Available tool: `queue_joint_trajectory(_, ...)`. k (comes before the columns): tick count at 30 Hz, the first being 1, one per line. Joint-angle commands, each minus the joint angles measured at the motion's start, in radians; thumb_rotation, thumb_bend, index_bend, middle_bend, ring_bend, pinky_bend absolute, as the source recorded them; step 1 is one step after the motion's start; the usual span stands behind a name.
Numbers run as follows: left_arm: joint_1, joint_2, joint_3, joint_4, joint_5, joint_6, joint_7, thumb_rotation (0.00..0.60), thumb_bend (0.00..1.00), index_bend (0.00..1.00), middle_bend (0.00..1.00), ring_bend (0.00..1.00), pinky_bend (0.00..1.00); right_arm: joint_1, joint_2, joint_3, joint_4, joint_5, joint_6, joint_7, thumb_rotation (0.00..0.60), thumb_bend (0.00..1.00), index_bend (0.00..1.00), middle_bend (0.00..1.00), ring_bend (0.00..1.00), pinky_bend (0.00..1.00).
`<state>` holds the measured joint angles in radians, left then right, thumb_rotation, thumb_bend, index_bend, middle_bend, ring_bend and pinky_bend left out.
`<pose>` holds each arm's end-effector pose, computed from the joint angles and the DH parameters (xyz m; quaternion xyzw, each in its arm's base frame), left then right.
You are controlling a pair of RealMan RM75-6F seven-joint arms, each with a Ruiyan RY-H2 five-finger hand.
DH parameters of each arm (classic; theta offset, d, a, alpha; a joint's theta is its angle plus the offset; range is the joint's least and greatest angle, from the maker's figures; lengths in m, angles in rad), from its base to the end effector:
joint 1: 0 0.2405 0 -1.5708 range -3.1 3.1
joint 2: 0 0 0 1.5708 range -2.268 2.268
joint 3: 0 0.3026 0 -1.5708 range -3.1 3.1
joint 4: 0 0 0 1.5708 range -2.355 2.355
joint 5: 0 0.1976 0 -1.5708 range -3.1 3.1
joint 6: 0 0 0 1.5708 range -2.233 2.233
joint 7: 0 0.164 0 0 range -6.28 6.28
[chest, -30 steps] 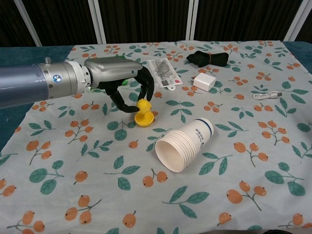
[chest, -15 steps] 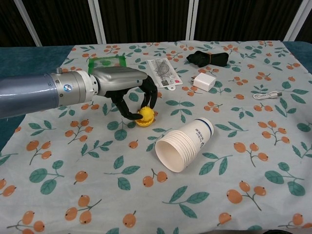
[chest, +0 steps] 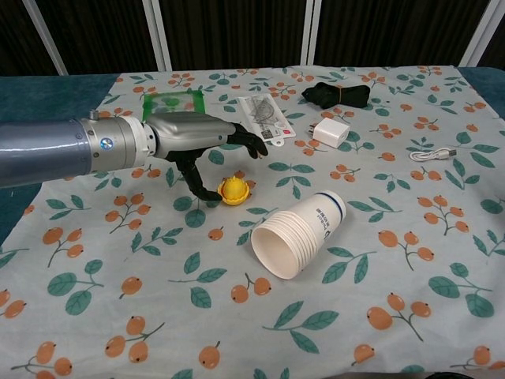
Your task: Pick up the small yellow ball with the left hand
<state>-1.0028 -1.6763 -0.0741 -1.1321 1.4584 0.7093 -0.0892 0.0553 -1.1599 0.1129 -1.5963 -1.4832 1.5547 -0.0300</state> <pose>-0.1180 0.4211 -0.0832 -0.8566 -0.2968 -0.3310 0.2619 -0.3474 -0.2044 0.1993 0.5562 -0.3608 0.4154 0.6228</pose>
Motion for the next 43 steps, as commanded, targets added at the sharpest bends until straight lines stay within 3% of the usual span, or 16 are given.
queue_joint_trajectory(1,0.004,0.018,-0.014,-0.026,-0.004,0.024,0.005,0.600,0.26,0.14,0.15,0.00,0.07,0.000,0.000,0.000,0.000,0.000,0.000,0.000,0.600,0.13,0.14,0.11,0.14,0.19)
queue_joint_trajectory(6,0.020,0.071,-0.028,-0.085,-0.024,0.048,0.027,0.600,0.26,0.14,0.14,0.00,0.06,0.000,0.000,0.000,0.000,0.000,0.000,0.000,0.600,0.13,0.14,0.11,0.14,0.19)
queue_joint_trajectory(10,0.046,0.178,-0.022,-0.204,-0.054,0.045,0.049,0.600,0.26,0.13,0.11,0.00,0.03,-0.001,0.000,0.002,0.001,0.000,0.004,-0.003,0.600,0.13,0.14,0.11,0.14,0.19)
queue_joint_trajectory(13,0.146,0.355,-0.023,-0.387,-0.066,0.190,0.090,0.600,0.26,0.13,0.10,0.00,0.00,-0.001,-0.001,0.000,0.000,-0.007,0.007,-0.008,0.600,0.12,0.14,0.11,0.14,0.19)
queue_joint_trajectory(15,0.196,0.420,-0.019,-0.468,-0.075,0.259,0.118,0.600,0.26,0.13,0.09,0.00,0.00,-0.001,-0.001,-0.001,0.000,-0.011,0.010,-0.010,0.600,0.13,0.14,0.11,0.14,0.19)
queue_joint_trajectory(23,0.401,0.642,0.046,-0.653,-0.035,0.516,0.164,0.600,0.25,0.10,0.04,0.00,0.00,0.002,0.001,-0.012,0.005,-0.043,0.015,-0.008,0.600,0.13,0.14,0.11,0.14,0.19)
queue_joint_trajectory(29,0.599,0.721,0.119,-0.659,0.026,0.746,0.094,0.600,0.21,0.07,0.00,0.00,0.00,0.009,0.004,-0.023,0.018,-0.078,0.016,0.006,0.600,0.12,0.14,0.11,0.13,0.19)
queue_joint_trajectory(34,0.714,0.697,0.167,-0.589,0.031,0.827,0.007,0.600,0.21,0.07,0.00,0.00,0.00,0.011,0.005,-0.026,0.024,-0.089,0.020,0.020,0.600,0.12,0.14,0.11,0.13,0.19)
queue_joint_trajectory(43,0.835,0.636,0.176,-0.448,0.014,0.898,-0.131,0.600,0.21,0.07,0.00,0.00,0.00,0.010,0.002,-0.024,0.031,-0.089,0.025,0.026,0.600,0.12,0.14,0.11,0.13,0.19)
